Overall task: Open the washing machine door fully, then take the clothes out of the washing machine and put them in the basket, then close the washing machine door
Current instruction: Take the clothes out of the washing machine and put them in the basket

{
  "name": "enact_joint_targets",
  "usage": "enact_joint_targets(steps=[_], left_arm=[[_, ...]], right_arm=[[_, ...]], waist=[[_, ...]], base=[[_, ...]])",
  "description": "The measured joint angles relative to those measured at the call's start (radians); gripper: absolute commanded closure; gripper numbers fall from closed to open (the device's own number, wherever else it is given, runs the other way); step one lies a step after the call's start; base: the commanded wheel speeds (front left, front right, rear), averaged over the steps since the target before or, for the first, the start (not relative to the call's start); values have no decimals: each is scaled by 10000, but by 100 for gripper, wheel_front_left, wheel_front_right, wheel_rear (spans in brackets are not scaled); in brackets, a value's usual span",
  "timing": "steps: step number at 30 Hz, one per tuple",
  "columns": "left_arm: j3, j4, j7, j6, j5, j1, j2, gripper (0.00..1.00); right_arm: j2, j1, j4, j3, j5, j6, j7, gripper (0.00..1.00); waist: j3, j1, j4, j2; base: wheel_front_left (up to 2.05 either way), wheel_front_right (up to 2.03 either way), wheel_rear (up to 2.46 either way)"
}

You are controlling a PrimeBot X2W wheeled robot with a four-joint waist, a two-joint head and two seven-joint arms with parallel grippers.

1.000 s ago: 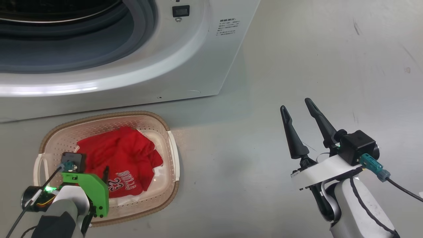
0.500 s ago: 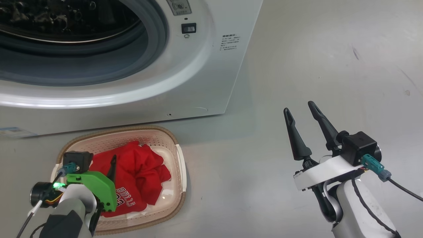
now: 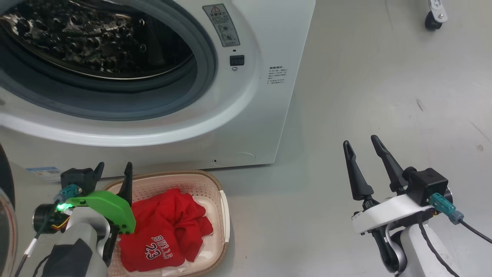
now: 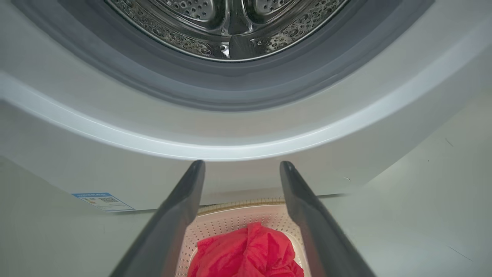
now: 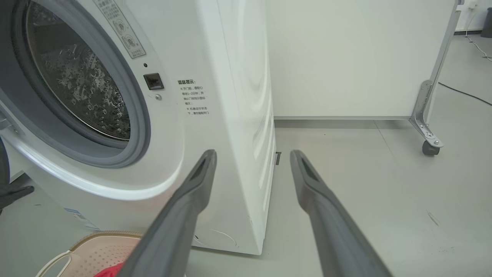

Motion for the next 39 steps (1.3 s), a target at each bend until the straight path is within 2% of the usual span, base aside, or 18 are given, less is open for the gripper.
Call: enact_joint_targets(steps=[11, 20, 39], left_arm=[[267, -1229, -107, 0, -117, 193, -151, 0], [537, -3476, -117, -12, -88, 1267, -230, 0], [462, -5361, -117, -88, -73, 3156, -437, 0]], right_arm=[[-12, 559, -21, -253, 63, 2, 0, 0], [-31, 972, -217, -341, 84, 4, 0, 0], [-27, 1310, -510, -343, 84, 13, 0, 0]], waist=[[-1059, 0, 369, 0], [-1760, 0, 609, 0], [-1935, 0, 655, 0]], base=[[0, 0, 0], [0, 0, 0], [0, 0, 0]])
